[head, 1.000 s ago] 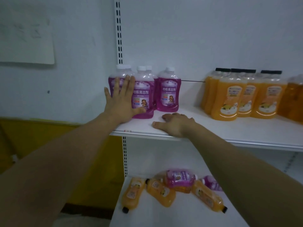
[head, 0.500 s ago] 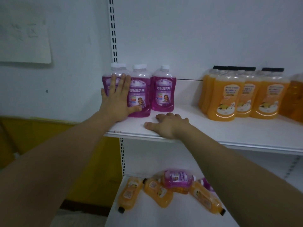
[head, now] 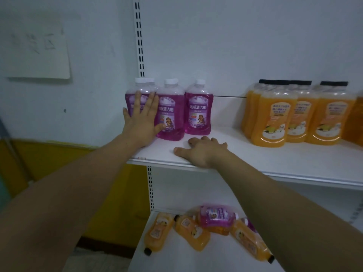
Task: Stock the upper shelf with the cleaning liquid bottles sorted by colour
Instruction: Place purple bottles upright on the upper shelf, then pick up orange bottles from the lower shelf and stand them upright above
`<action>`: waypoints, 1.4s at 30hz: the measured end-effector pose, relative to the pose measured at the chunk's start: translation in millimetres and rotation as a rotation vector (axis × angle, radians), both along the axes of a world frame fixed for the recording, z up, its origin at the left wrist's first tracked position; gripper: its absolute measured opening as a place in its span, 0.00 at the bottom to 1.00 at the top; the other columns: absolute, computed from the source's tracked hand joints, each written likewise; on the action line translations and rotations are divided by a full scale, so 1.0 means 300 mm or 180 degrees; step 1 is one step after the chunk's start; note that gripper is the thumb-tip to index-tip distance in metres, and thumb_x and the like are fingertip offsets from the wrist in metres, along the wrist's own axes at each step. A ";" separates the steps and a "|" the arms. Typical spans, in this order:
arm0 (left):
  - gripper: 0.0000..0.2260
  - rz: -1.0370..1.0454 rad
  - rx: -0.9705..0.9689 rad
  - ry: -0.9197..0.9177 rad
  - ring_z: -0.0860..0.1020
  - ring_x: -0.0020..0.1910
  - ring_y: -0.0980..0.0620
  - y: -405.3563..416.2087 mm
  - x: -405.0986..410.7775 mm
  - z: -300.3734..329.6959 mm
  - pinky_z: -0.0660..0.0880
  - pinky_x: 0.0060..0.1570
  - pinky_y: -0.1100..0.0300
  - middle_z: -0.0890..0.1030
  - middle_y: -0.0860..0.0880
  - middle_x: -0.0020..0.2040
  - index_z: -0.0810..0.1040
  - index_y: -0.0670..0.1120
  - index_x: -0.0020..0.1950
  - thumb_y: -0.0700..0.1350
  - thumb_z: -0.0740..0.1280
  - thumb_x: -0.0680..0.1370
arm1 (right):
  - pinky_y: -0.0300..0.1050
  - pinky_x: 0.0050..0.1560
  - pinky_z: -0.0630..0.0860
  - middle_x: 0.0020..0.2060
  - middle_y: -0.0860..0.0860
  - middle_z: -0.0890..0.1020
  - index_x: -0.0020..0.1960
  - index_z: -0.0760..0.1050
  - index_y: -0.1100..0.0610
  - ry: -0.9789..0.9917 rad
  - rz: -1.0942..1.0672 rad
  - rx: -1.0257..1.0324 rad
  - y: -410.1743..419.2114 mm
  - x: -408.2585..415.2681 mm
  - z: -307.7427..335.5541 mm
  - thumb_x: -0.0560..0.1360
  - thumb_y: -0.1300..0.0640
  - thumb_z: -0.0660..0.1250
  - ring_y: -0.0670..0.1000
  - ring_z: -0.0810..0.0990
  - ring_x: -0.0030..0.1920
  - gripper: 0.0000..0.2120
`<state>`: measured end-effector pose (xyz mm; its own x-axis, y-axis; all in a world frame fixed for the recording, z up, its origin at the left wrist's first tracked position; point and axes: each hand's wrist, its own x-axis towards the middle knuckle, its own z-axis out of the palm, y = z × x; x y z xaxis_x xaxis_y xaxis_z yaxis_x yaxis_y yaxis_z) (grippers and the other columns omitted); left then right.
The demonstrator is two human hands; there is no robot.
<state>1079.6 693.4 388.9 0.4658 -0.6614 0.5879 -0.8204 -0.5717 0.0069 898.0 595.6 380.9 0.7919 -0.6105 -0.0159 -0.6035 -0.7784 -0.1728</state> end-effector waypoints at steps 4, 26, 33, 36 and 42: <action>0.44 -0.0031 -0.0173 -0.0024 0.33 0.75 0.43 -0.013 -0.013 -0.017 0.43 0.67 0.30 0.36 0.51 0.78 0.38 0.56 0.77 0.68 0.61 0.72 | 0.69 0.72 0.48 0.77 0.55 0.58 0.77 0.55 0.46 0.0007 0.0001 -0.0001 -0.001 0.002 -0.002 0.70 0.23 0.48 0.62 0.55 0.75 0.43; 0.38 -0.0278 0.0403 0.0355 0.35 0.75 0.45 0.074 -0.011 -0.011 0.44 0.73 0.39 0.43 0.49 0.79 0.47 0.56 0.77 0.63 0.63 0.74 | 0.68 0.72 0.50 0.76 0.55 0.61 0.76 0.58 0.47 -0.0107 0.0035 -0.0015 -0.007 0.000 -0.005 0.70 0.23 0.49 0.61 0.59 0.74 0.42; 0.28 -0.0804 -0.0079 0.1475 0.57 0.75 0.50 0.251 -0.128 -0.057 0.53 0.74 0.54 0.59 0.49 0.77 0.62 0.50 0.75 0.57 0.63 0.77 | 0.50 0.62 0.68 0.67 0.54 0.73 0.69 0.70 0.54 -0.0772 0.0119 -0.0128 0.062 -0.073 0.023 0.78 0.34 0.54 0.56 0.72 0.65 0.30; 0.29 -0.0787 0.0271 0.1214 0.54 0.76 0.52 0.345 -0.190 -0.098 0.50 0.74 0.46 0.57 0.51 0.77 0.61 0.53 0.75 0.59 0.63 0.77 | 0.51 0.62 0.69 0.68 0.54 0.73 0.70 0.69 0.55 -0.0779 0.0104 -0.0272 0.115 -0.107 0.009 0.78 0.34 0.53 0.56 0.72 0.65 0.31; 0.29 -0.1080 0.0695 0.1033 0.49 0.77 0.54 0.500 -0.288 -0.254 0.45 0.74 0.44 0.54 0.53 0.78 0.60 0.54 0.75 0.59 0.62 0.77 | 0.53 0.74 0.53 0.73 0.55 0.66 0.74 0.64 0.55 -0.1114 0.0307 -0.0945 0.279 -0.202 -0.146 0.79 0.39 0.57 0.56 0.62 0.74 0.29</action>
